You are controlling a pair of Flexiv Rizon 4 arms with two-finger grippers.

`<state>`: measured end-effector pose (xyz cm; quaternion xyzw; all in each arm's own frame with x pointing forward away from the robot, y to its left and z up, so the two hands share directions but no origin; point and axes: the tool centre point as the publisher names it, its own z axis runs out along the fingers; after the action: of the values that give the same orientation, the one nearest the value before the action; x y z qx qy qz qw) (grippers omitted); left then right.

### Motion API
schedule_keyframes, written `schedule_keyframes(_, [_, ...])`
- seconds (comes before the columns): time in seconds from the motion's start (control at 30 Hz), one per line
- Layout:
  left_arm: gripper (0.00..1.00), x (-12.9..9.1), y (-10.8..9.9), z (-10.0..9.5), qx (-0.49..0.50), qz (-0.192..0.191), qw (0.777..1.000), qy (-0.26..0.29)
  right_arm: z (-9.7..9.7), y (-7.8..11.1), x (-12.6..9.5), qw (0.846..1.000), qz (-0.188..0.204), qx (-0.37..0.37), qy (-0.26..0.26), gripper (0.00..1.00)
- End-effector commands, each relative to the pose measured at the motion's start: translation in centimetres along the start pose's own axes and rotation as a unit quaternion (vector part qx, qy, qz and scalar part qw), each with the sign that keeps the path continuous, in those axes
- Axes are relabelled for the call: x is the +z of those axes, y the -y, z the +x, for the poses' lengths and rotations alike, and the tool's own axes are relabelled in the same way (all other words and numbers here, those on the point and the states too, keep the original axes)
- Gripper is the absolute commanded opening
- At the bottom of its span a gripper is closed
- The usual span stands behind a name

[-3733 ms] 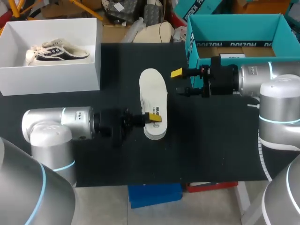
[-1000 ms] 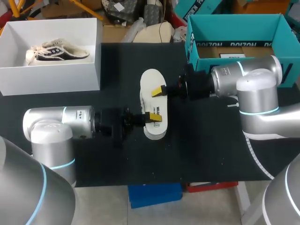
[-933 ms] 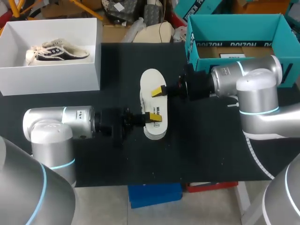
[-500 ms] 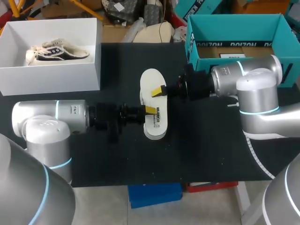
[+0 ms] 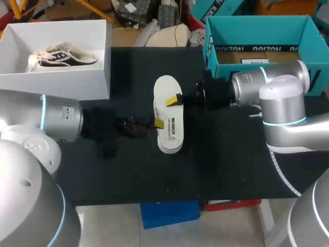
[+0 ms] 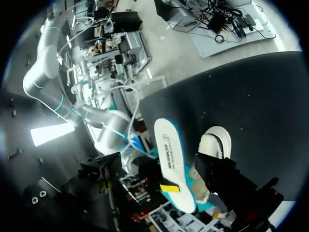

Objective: Take the shoe out of the shoebox, open the shoe tongue, remove and reinsert the insole, then place the shoe into the shoebox

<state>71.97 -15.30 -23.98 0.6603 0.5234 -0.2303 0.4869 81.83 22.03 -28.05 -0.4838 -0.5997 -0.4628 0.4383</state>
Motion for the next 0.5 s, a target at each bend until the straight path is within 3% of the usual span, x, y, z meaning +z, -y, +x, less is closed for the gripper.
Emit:
schedule_keyframes(0.03, [1.0,-0.8,-0.1,-0.5,0.059,0.021,0.967,-0.246,0.1,0.0,0.1,1.0,-0.001,0.001,0.002,0.0])
schedule_keyframes(0.3, [1.0,-0.8,-0.1,-0.5,0.059,0.021,0.967,-0.246,0.1,0.0,0.1,1.0,-0.001,0.001,0.002,0.0])
schedule_keyframes(0.37, [1.0,0.7,-0.7,-0.6,0.021,0.051,0.951,-0.304,0.1,0.0,0.1,1.0,-0.001,0.001,0.002,0.0])
schedule_keyframes(0.43, [1.0,2.0,-1.0,-0.7,-0.021,0.091,0.92,-0.381,0.1,0.0,0.1,1.0,-0.001,0.001,0.002,0.0])
schedule_keyframes(0.5, [1.0,2.4,-1.1,-1.0,-0.032,0.097,0.912,-0.397,0.1,0.0,0.1,1.0,-0.001,0.001,0.002,0.0])
